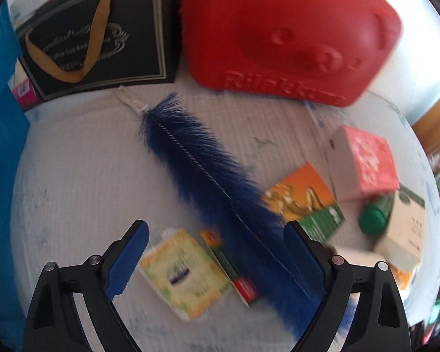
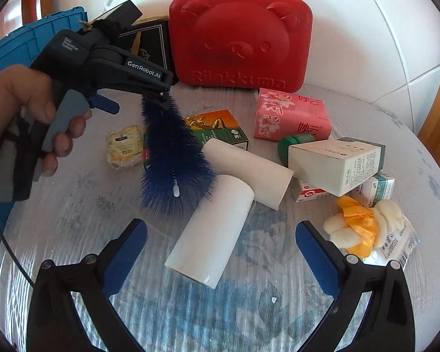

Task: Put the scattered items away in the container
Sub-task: 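Grasp the blue bristle brush with the left tool while the right tool grasps a white paper roll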

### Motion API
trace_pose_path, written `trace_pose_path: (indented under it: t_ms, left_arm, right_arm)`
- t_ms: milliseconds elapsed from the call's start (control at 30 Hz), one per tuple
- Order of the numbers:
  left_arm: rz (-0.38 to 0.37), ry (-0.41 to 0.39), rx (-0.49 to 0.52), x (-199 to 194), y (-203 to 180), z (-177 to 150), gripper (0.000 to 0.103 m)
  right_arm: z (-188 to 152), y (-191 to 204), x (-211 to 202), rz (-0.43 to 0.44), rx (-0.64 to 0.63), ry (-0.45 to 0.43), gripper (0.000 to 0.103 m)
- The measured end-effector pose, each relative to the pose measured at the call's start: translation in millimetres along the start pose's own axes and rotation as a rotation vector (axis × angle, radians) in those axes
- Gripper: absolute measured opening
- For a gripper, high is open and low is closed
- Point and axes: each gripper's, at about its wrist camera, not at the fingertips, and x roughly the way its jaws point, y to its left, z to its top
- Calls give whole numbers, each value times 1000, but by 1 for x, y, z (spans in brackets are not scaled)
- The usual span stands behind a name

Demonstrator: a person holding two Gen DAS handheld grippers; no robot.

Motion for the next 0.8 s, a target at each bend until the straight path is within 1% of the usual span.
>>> trace_pose_path:
  t_ms: [100, 200, 267, 333, 433, 500, 533, 567, 600, 633, 667, 700, 733, 767, 800]
  left_arm:
    - [-2, 11, -22, 16, 7, 9, 92]
    - [16, 29, -25, 33, 6, 16, 91]
    - [47, 48, -34, 43, 4, 21, 90]
    - [73, 61, -85, 48, 7, 22, 90]
    - [78, 94, -172, 55, 12, 19, 90]
    - [83, 94, -178, 56, 11, 18, 90]
    - [84, 90, -182, 56, 10, 19, 85]
    - [85, 79, -186, 54, 11, 19, 71]
    - [87, 67, -183, 52, 11, 19, 59]
    - [86, 58, -174, 50, 11, 20, 30]
    - [81, 56, -170, 48, 12, 19, 21]
    - [73, 50, -174, 46, 14, 18, 20]
    - [65, 38, -176, 43, 16, 17, 19]
    - [59, 25, -177, 39, 19, 15, 18]
    - [51, 14, -178, 34, 21, 13, 17]
  right_arm:
    - [1, 5, 10, 6, -8, -13, 103]
    - [2, 9, 17, -6, -4, -14, 103]
    - [2, 11, 22, -10, 3, -5, 103]
    - [2, 13, 26, -17, -2, -7, 103]
    - [4, 14, 29, -23, -17, -9, 103]
    - [3, 15, 31, -25, -21, -7, 103]
    - [3, 14, 31, -25, -19, -4, 103]
    - [2, 14, 32, -27, -17, 0, 103]
    - [2, 14, 33, -28, -14, 4, 103]
    - [3, 13, 34, -30, -12, 8, 103]
    - [3, 13, 35, -29, -10, 11, 99]
    - [3, 14, 36, -26, -9, 16, 94]
    - [3, 14, 37, -24, -8, 23, 79]
    - [3, 14, 38, -25, -4, 31, 70]
    - [3, 13, 38, -29, 5, 36, 66]
